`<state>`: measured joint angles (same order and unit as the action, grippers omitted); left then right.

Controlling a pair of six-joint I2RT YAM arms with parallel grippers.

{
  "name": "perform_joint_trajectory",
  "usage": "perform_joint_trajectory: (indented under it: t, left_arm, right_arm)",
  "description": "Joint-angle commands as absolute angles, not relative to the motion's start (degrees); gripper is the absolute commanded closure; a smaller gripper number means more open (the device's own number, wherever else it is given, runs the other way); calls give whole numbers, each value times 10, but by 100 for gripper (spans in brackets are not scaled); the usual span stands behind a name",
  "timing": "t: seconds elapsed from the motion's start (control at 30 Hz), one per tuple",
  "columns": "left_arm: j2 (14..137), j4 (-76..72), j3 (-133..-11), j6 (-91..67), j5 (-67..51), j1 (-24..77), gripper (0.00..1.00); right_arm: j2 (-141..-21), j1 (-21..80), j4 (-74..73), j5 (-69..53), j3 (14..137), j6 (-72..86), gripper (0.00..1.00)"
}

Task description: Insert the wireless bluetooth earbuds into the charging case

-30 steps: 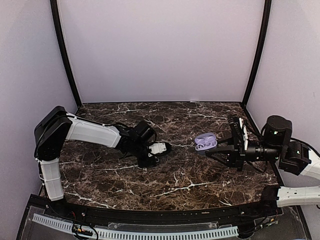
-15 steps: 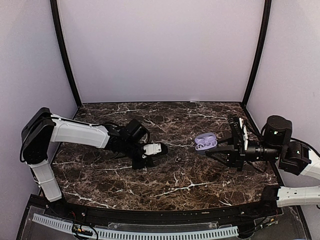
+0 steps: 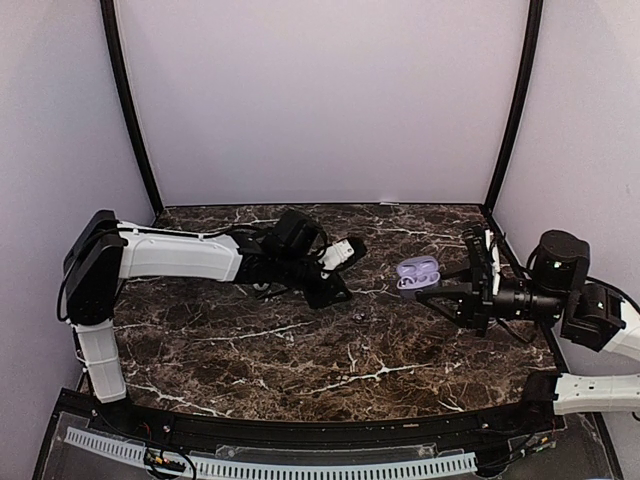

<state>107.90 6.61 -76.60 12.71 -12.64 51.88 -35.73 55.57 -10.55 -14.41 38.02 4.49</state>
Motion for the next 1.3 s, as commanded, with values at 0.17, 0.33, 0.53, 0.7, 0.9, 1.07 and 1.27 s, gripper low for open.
perform_joint_trajectory:
  t: [0.17,0.33,0.53,0.7,0.9,1.07,1.27]
  left_arm:
    - [1198,81,-868,-165,-206,498,76]
    - [1216,101,-867,-215,-214,491,77]
    - [1245,122,-882,-254,-219,489,77]
    - [1269,128,-906,-268,-224,489,77]
    - [1293,169,-938,-261,-207,490,77]
    - [1317,237,-977,-215,-147,510,77]
    - [1327,301,-989,-182,-66,532,79]
  right_arm:
    - [-335,545,-101,-113,383,52,100]
    - [-339,543,-97,-117,382,50,100]
    - [-339,543,-98,-119,381,48,100]
    - [-342,542,-99,-120,381,49,100]
    - [-343,542,-99,-121,381,46,100]
    - [-343,542,-99,-121,381,44,100]
    - [-340,542,-100,-119,382,44,100]
